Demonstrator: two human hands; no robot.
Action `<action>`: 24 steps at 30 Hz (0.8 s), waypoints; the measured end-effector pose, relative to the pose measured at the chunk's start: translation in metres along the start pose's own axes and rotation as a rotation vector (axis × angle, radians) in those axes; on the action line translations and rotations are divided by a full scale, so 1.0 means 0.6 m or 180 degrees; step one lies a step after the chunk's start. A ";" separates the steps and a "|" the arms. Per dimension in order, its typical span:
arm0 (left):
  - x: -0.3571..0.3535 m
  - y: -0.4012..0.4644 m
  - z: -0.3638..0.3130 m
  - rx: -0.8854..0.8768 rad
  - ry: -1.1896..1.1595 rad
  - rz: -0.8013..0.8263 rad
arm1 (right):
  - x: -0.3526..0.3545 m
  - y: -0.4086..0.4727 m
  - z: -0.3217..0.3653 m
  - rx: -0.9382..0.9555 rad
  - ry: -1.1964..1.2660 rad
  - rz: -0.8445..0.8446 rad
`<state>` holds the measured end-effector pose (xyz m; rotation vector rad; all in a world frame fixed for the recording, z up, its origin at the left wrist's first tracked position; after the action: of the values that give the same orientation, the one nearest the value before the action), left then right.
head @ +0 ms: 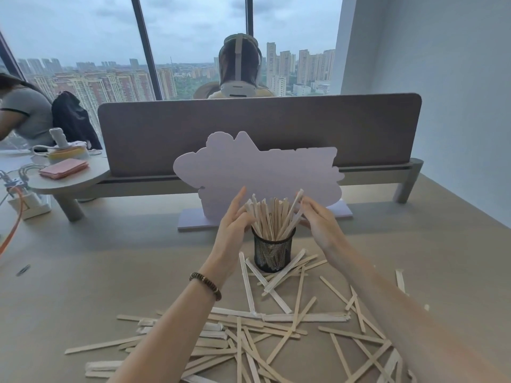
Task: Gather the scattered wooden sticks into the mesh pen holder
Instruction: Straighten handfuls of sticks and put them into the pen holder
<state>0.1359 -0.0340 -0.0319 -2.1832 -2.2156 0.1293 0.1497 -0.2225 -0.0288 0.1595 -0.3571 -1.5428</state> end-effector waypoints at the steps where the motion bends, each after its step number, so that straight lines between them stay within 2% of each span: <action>1: 0.003 -0.002 0.000 0.0005 -0.0021 0.0005 | 0.004 0.000 -0.001 -0.0008 -0.0063 0.0001; 7: 0.031 -0.018 0.018 0.0238 -0.0085 0.0141 | 0.036 -0.017 -0.003 -0.0140 0.0007 -0.0164; 12: 0.051 -0.051 0.043 0.0381 0.0779 0.0029 | 0.054 -0.079 -0.013 -0.0411 -0.0240 0.0080; 15: 0.059 -0.072 0.053 0.0310 0.1542 0.0223 | 0.052 -0.121 -0.020 -0.0428 -0.0864 0.0654; 20: 0.056 -0.144 0.075 0.0292 0.3564 0.1171 | 0.045 -0.209 -0.012 0.0086 -0.2753 0.2232; 22: 0.054 -0.178 0.076 0.0345 0.3977 0.1321 | 0.046 -0.240 -0.003 -0.0030 -0.2969 0.2552; 24: 0.052 -0.203 0.077 0.0387 0.4040 0.1411 | 0.046 -0.264 0.006 -0.0160 -0.2996 0.2735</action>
<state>0.0105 -0.0062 -0.0695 -1.7649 -0.9872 -0.8283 -0.0019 -0.2542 -0.0731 -0.7099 -0.9728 -0.6743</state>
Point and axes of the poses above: each hand's wrist, its own y-axis towards the middle knuckle, its own x-axis out of the back of the hand, z = x × y, the point moved 6 cm from there along y, towards the middle knuckle, and after that the axes turned 11 degrees about x, right-handed, at the moved point
